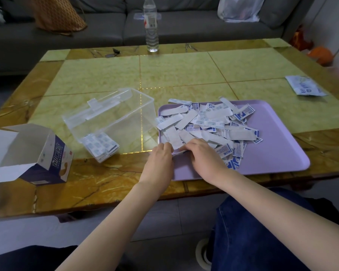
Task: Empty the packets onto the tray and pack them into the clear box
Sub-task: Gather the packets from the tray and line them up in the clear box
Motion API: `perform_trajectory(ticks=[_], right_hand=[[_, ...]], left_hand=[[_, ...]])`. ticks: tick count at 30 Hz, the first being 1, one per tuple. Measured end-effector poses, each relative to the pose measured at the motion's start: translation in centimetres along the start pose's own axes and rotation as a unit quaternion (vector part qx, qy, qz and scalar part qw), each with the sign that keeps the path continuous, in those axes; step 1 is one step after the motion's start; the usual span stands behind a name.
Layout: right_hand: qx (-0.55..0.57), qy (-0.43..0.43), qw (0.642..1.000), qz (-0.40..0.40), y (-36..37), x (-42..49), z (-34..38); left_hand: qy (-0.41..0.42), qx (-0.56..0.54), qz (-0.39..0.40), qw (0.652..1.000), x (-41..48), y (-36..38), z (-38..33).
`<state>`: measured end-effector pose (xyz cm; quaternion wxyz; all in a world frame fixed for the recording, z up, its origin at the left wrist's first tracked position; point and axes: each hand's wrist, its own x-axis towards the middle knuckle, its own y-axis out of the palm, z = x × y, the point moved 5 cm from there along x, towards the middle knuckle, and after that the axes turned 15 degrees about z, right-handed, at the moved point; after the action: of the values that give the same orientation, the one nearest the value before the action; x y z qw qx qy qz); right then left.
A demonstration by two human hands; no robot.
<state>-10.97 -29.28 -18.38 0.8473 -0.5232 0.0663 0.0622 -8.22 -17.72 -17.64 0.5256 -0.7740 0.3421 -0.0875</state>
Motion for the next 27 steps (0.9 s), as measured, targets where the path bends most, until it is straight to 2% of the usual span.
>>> perform_trajectory(ticks=[6,15,23,25,27], right_hand=[[0.017,-0.015,0.999,-0.022,-1.3,-0.9,0.9],[0.084,-0.101,0.986,-0.099,-3.8,-1.3,5.4],[0.017,-0.16,0.978,-0.13,-6.6,2.1,11.5],[-0.013,-0.171,0.97,-0.173,-7.7,3.1,13.1],[-0.017,-0.157,0.969,-0.192,-8.4,4.4,14.2]], left_hand=[[-0.014,0.023,-0.001,1.0,0.2,-0.9,0.4],[0.026,-0.002,-0.142,0.99,-2.7,-8.1,0.7],[0.055,-0.045,-0.228,0.971,-5.7,-13.4,3.8],[0.039,-0.061,-0.242,0.968,-6.3,-14.1,5.5],[-0.011,-0.063,-0.236,0.97,-6.6,-14.1,7.8]])
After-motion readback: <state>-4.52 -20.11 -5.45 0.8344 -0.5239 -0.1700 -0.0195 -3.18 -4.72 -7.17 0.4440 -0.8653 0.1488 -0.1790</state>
